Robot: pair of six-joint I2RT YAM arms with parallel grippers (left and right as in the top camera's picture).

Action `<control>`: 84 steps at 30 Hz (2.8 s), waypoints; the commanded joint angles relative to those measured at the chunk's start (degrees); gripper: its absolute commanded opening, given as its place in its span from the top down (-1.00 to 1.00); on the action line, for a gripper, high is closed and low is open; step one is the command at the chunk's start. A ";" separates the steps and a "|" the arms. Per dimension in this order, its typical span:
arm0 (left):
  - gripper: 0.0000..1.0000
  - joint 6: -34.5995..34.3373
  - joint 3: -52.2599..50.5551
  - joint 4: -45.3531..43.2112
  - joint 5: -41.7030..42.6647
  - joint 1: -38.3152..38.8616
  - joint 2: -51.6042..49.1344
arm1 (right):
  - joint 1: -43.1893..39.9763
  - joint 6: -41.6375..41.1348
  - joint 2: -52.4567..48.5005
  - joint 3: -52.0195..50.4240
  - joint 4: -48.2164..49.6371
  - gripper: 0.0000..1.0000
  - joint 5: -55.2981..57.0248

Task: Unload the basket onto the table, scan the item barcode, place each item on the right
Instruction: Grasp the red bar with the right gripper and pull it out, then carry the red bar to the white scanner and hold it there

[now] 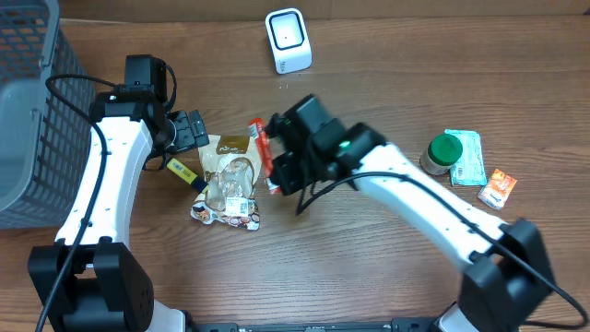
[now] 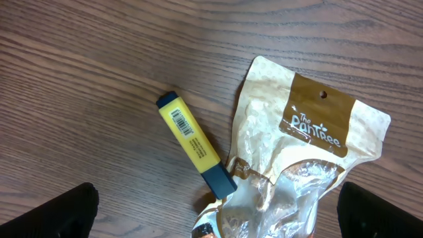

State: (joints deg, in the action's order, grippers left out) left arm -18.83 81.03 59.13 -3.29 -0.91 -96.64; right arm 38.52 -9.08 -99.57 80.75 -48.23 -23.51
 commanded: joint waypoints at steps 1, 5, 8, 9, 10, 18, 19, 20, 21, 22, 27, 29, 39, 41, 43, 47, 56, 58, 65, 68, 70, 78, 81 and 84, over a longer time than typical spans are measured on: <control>-1.00 1.29 0.66 -0.02 -0.28 -0.20 0.74 | -4.72 11.56 3.87 -0.09 -4.17 0.93 -12.00; -1.00 1.29 0.66 -0.02 -0.28 -0.20 0.74 | -10.62 30.60 6.60 -0.09 -15.37 0.93 -19.69; -0.99 1.29 0.66 -0.02 -0.28 -0.20 0.74 | -13.38 42.97 7.06 -0.09 -23.47 0.92 -21.00; -0.99 1.29 0.66 -0.02 -0.28 -0.20 0.74 | -13.88 47.08 7.06 -0.09 -25.86 0.92 -21.92; -0.99 1.29 0.66 -0.02 -0.28 -0.20 0.74 | -14.29 52.06 7.06 -0.09 -28.70 0.92 -23.02; -0.99 1.29 0.66 -0.02 -0.28 -0.20 0.74 | -14.49 78.84 7.06 -0.09 -39.85 0.93 -29.33; -1.00 1.29 0.66 -0.02 -0.28 -0.20 0.74 | -14.49 79.76 7.04 -0.09 -40.11 0.93 -29.31; -0.99 1.29 0.66 -0.02 -0.28 -0.20 0.74 | -14.49 80.13 7.04 -0.09 -40.17 0.93 -29.31; -1.00 1.29 0.66 -0.02 -0.28 -0.20 0.74 | -14.49 80.13 7.04 -0.09 -40.11 0.92 -29.31; -1.00 1.29 0.66 -0.02 -0.28 -0.20 0.74 | -14.49 80.13 7.04 -0.09 -40.13 0.93 -29.29; -0.99 1.29 0.66 -0.02 -0.28 -0.20 0.74 | -14.49 80.13 7.04 -0.09 -39.95 0.93 -29.09; -1.00 1.29 0.66 -0.02 -0.28 -0.20 0.74 | -14.49 80.11 7.04 -0.11 -39.93 0.93 -29.09; -0.99 1.29 0.66 -0.02 -0.28 -0.20 0.74 | -14.49 58.90 7.04 0.15 -28.57 0.93 -25.07; -0.99 1.29 0.66 -0.02 -0.28 -0.20 0.74 | -14.49 51.10 7.04 0.74 -25.18 0.93 -19.82; -0.99 1.29 0.66 -0.02 -0.28 -0.20 0.74 | -14.49 47.78 7.04 2.54 -24.22 0.93 -16.15; -1.00 1.29 0.66 -0.02 -0.28 -0.20 0.74 | -14.49 43.01 6.97 9.35 -24.59 0.93 -10.91; -0.99 1.29 0.66 -0.02 -0.28 -0.20 0.74 | -14.49 38.86 6.08 27.54 -24.72 0.93 5.01; -1.00 1.29 0.66 -0.02 -0.28 -0.20 0.74 | -14.49 38.84 5.35 30.88 -23.89 0.93 9.38; -0.99 1.29 0.66 -0.02 -0.28 -0.20 0.74 | -14.49 37.83 -0.15 38.05 -17.18 0.94 19.69; -0.99 1.29 0.66 -0.02 -0.28 -0.20 0.74 | -14.49 40.17 -3.72 39.54 -12.57 0.93 22.86; -1.00 1.29 0.66 -0.02 -0.28 -0.20 0.74 | -14.49 42.93 -6.54 39.54 -7.87 0.93 26.12; -1.00 1.29 0.66 -0.02 -0.28 -0.20 0.74 | -14.49 55.67 -18.49 39.54 6.03 0.93 35.39; -0.99 1.29 0.66 -0.02 -0.28 -0.20 0.74 | -14.49 55.69 -22.73 39.50 11.63 0.93 39.39; -0.99 1.29 0.66 -0.02 -0.28 -0.20 0.74 | -14.49 55.91 -26.47 39.47 15.69 0.93 41.03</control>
State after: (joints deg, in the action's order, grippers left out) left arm -18.83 81.03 59.13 -3.29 -0.91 -96.64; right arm 24.03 45.12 -123.44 119.24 -35.07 12.78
